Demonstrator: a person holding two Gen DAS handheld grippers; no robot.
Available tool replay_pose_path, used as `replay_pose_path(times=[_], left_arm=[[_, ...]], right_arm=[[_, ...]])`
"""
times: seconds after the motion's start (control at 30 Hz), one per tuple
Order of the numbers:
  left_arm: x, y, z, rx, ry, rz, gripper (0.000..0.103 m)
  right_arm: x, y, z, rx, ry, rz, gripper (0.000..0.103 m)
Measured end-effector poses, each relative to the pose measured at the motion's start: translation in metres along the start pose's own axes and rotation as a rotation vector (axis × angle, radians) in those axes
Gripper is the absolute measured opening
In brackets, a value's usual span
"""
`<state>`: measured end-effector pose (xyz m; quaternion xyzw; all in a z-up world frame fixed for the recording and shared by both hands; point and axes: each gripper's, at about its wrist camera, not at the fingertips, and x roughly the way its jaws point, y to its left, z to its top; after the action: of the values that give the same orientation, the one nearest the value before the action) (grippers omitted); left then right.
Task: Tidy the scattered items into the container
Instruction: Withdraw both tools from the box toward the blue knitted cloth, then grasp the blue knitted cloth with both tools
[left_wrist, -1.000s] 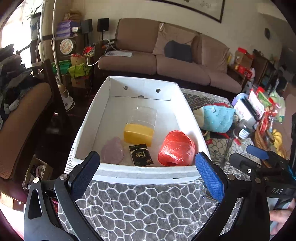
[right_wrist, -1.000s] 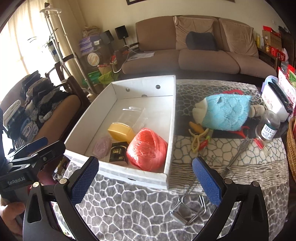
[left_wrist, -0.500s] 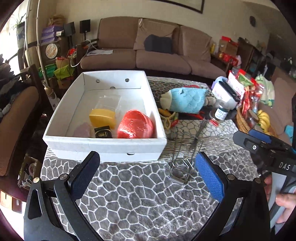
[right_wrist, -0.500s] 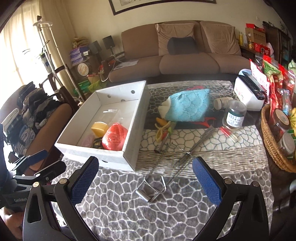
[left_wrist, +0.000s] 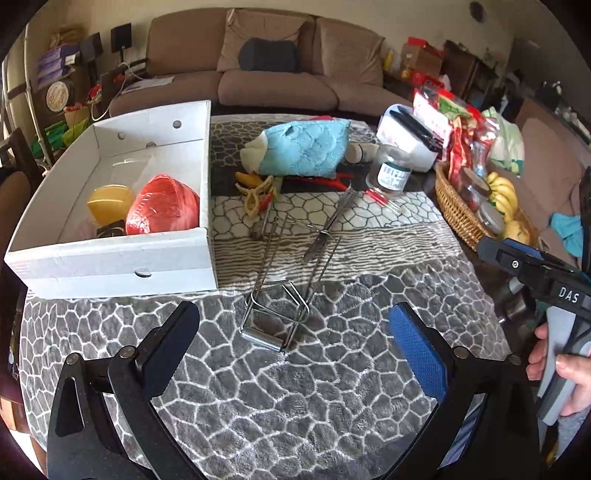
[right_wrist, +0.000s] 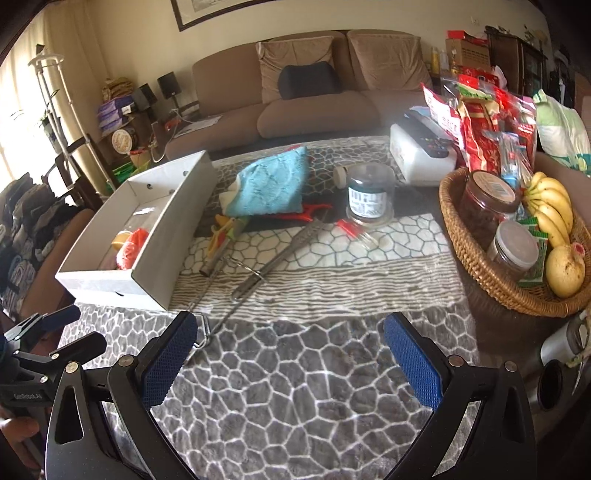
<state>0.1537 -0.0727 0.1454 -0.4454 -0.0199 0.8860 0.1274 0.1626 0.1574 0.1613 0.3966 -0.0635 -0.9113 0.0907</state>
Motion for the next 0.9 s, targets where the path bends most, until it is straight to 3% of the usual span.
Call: replay_pose_path(times=[0.17, 0.5, 0.73, 0.9], left_arm=[[0.033, -0.011, 0.005, -0.003, 0.029, -0.035, 0.103], [0.095, -0.025, 0.028, 0.038, 0.059, -0.036, 0.103], [0.128, -0.023, 0.073, 0.024, 0.028, -0.032, 0.103], [0.158, -0.019, 0.112, 0.029, 0.008, 0.014, 0.103]], right_arm=[[0.012, -0.033, -0.002, 0.040, -0.002, 0.010, 0.103], [0.058, -0.065, 0.011, 0.072, 0.013, 0.034, 0.103], [0.090, -0.079, 0.024, 0.114, 0.018, 0.070, 0.103], [0.121, -0.076, 0.046, 0.139, 0.016, 0.123, 0.103]])
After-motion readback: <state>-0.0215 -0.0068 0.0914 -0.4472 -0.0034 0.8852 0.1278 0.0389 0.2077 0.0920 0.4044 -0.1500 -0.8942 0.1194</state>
